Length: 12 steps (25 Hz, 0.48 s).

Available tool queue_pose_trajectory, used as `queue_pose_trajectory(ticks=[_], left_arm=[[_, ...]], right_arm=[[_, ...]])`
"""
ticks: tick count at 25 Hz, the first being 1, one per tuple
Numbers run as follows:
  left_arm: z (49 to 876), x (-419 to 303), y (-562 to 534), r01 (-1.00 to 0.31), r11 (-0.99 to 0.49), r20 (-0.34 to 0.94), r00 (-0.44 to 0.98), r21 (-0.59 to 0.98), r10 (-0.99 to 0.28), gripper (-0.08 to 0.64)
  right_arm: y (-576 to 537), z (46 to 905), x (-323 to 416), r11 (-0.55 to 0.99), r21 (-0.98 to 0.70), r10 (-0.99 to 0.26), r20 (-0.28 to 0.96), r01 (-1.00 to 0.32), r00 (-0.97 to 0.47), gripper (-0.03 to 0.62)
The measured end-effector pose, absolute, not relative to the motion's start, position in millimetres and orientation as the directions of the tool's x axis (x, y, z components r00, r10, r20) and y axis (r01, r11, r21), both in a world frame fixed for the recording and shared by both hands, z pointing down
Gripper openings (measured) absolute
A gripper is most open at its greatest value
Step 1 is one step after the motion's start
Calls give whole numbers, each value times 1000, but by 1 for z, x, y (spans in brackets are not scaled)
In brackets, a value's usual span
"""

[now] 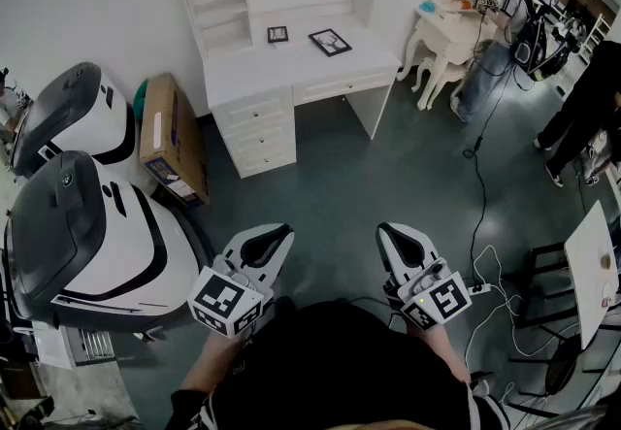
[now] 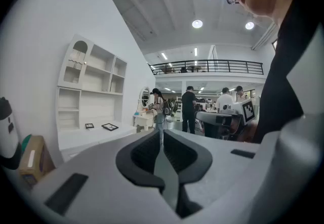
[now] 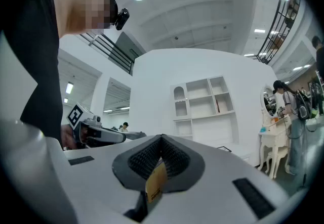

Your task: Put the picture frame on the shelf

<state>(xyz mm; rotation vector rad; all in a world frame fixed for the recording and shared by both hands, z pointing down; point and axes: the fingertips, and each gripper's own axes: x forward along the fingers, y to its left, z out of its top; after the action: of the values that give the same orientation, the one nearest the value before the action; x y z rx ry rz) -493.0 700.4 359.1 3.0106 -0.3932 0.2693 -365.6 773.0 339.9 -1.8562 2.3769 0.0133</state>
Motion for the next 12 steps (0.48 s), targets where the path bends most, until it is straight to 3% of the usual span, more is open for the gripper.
queue_pose_trajectory(ticks=[12], left_arm=[[358, -446, 709, -237, -971, 197, 954, 44, -224, 29]], right_arm=[[782, 346, -327, 245, -80, -965, -118, -966, -235, 17]])
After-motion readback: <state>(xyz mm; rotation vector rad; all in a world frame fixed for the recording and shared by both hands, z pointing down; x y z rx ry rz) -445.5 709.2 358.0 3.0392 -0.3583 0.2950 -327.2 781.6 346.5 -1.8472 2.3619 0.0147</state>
